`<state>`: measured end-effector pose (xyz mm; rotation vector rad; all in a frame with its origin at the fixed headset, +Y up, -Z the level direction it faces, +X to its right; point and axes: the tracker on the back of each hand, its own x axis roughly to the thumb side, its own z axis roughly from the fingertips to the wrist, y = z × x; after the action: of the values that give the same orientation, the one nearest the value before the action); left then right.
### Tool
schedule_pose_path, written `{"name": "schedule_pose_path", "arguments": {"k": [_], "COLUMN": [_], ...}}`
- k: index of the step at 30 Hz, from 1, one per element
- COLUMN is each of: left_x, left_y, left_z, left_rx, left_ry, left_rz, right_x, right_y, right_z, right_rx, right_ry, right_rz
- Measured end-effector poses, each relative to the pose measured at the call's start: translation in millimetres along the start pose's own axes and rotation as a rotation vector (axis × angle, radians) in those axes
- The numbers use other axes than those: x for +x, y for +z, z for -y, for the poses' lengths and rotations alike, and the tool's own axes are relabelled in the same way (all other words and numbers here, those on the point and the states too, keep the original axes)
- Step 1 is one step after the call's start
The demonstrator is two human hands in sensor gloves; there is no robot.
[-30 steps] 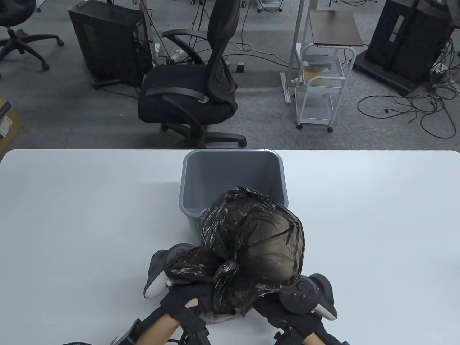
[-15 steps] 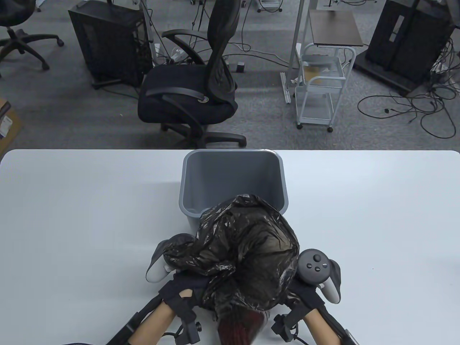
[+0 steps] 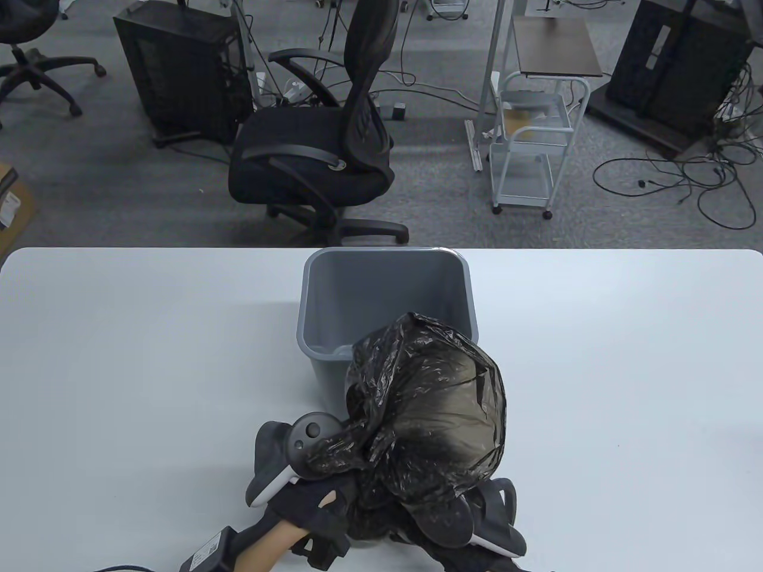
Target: Twist garbage bag top to tighten it
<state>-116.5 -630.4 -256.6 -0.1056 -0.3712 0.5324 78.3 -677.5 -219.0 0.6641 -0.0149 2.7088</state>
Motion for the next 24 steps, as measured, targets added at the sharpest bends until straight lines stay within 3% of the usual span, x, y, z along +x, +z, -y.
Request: {"name": "schedule_pose_path", "arguments": {"k": [7, 11, 16, 19, 22, 24], "left_x": [-7, -11, -14, -20, -24, -22], "left_y": [-6, -15, -21, -23, -19, -15], "left_z": [1, 13, 15, 13, 6, 2], "left_rx": [-0.177, -0.360, -0.431, -0.420, -0.277, -0.193], "left_ry": [0.270, 0.477, 0.517, 0.571, 0.461, 0.348], "left_rz": [0.080, 0.193, 0.290, 0.257, 0.109, 0.026], "right_x": [-54, -58, -63, -70, -68, -56], "right_y": [-14, -22, -27, -22, -11, -3], "right_z": [-2, -10, -17, -11, 4, 12], "right_rx": [0.026, 0.051, 0.060, -0.046, -0.193, -0.267], "right_ry": [-0.472, -0.479, -0.565, -0.490, -0.485, -0.512], "right_rz": [0.052, 0.054, 0.019, -0.109, -0.154, -0.109]}}
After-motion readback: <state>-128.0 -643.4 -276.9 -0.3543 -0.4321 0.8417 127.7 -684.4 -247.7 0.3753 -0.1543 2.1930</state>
